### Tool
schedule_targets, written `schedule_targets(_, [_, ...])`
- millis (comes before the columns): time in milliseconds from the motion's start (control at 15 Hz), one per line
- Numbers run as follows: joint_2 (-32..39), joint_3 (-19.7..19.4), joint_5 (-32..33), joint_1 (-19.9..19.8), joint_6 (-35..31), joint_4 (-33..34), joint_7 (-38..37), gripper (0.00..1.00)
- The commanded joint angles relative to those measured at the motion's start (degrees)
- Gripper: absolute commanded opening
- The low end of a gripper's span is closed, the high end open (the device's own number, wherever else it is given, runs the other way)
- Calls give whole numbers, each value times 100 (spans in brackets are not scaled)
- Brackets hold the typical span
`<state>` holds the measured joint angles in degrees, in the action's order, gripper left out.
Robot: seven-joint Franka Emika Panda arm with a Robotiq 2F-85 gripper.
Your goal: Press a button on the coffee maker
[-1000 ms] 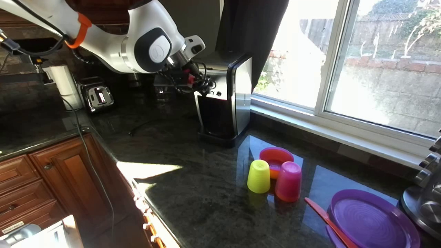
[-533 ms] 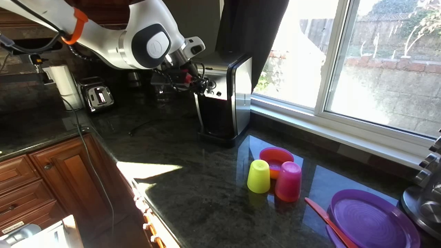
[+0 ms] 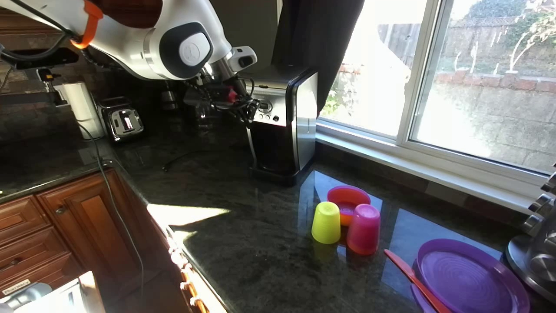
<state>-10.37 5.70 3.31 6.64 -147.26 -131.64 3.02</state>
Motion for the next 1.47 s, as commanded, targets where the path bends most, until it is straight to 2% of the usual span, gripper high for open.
schedule_targets(0, [-202, 8, -101, -25, 446, 44, -140, 40])
schedule_targets(400, [-622, 31, -33, -65, 1028, 117, -321, 86])
schedule_targets(533, [-783, 27, -68, -52, 1281, 128, -316, 99])
schedule_targets(933, [-1187, 43, -34, -60, 1657, 159, -361, 100])
schedule_targets(1333, [-1419, 87, 69, -128, 1567, 149, -589, 100])
schedule_targets(1400, [-1268, 30, -3, -82, 1480, 214, -422, 100])
